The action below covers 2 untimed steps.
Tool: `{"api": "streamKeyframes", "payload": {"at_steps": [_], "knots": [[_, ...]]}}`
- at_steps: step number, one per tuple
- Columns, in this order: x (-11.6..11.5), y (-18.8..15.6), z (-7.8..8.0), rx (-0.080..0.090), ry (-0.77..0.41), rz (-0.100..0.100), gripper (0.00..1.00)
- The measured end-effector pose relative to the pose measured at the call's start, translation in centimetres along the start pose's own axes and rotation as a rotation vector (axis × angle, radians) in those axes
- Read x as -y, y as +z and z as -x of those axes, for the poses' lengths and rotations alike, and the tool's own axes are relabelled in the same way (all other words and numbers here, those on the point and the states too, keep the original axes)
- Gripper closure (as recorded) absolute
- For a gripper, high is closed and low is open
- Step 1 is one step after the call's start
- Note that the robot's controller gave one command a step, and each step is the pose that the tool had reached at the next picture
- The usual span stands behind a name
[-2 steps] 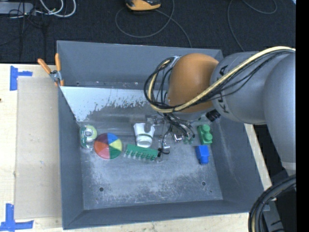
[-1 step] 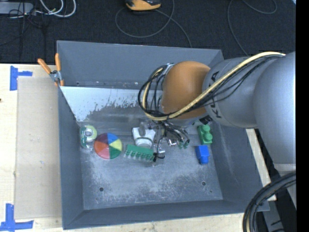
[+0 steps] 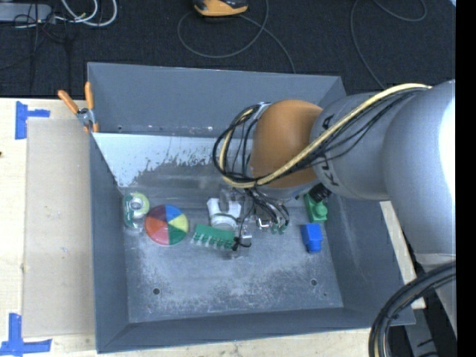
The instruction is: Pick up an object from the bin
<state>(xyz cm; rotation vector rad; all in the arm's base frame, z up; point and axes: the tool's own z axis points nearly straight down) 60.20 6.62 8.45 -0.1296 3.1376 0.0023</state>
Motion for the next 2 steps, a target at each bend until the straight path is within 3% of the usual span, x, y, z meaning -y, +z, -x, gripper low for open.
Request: {"api": "streamKeyframes", "payload": {"at_steps": [1,2], "knots": [[0.05,1.15,1.46,0.009,-0.302,-0.001,1.0],[0.06,1.16,1.46,0.009,-0.301,0.0,1.0]]}}
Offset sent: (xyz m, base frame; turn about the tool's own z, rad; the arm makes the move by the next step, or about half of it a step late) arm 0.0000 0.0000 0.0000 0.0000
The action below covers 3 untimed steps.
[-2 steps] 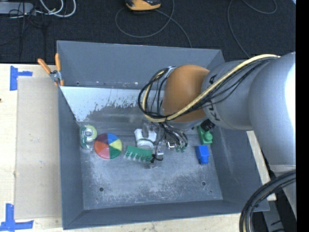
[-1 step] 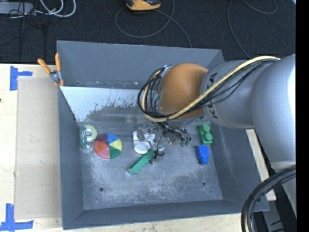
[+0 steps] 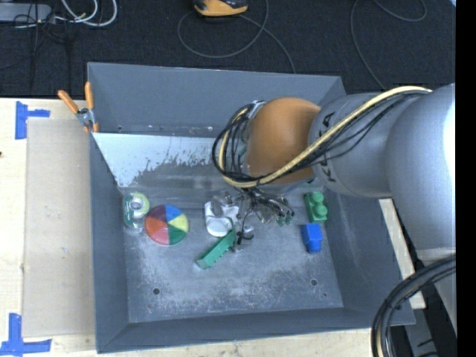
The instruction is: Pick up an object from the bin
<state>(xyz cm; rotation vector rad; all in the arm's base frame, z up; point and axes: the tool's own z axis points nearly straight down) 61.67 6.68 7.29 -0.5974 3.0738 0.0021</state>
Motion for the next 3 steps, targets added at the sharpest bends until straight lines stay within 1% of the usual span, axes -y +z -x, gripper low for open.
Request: {"api": "streamKeyframes", "payload": {"at_steps": [1,2,3], "knots": [[0.31,-0.05,-0.36,0.006,-0.02,0.001,1.0],[0.42,0.0,-0.11,0.003,-0.051,-0.001,1.0],[0.39,-0.03,-0.24,0.011,-0.054,-0.001,1.0]]}}
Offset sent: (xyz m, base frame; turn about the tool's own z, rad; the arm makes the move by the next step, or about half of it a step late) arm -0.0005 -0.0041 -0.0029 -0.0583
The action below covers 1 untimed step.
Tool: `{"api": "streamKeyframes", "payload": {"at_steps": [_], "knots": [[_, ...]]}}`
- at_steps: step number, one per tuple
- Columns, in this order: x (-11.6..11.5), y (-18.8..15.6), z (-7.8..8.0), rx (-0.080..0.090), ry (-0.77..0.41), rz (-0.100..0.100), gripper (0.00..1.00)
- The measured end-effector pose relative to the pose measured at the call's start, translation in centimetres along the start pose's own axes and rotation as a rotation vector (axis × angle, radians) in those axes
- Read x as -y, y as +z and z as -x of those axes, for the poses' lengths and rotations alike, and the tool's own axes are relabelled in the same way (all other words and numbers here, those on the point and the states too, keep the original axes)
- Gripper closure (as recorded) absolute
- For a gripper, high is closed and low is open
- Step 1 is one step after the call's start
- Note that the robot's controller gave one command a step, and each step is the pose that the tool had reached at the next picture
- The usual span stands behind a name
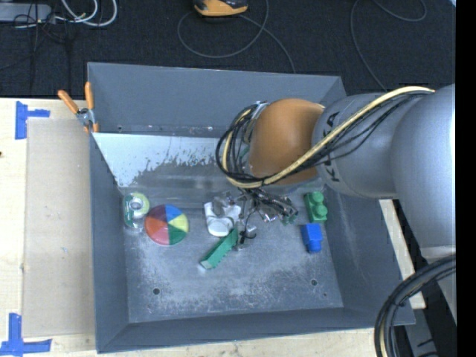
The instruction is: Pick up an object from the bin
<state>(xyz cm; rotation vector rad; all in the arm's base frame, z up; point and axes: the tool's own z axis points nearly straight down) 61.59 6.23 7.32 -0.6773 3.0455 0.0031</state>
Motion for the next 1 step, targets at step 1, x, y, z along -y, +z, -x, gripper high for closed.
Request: {"api": "streamKeyframes", "payload": {"at_steps": [1], "knots": [[0.31,-0.04,-0.55,0.002,-0.029,0.001,1.0]]}}
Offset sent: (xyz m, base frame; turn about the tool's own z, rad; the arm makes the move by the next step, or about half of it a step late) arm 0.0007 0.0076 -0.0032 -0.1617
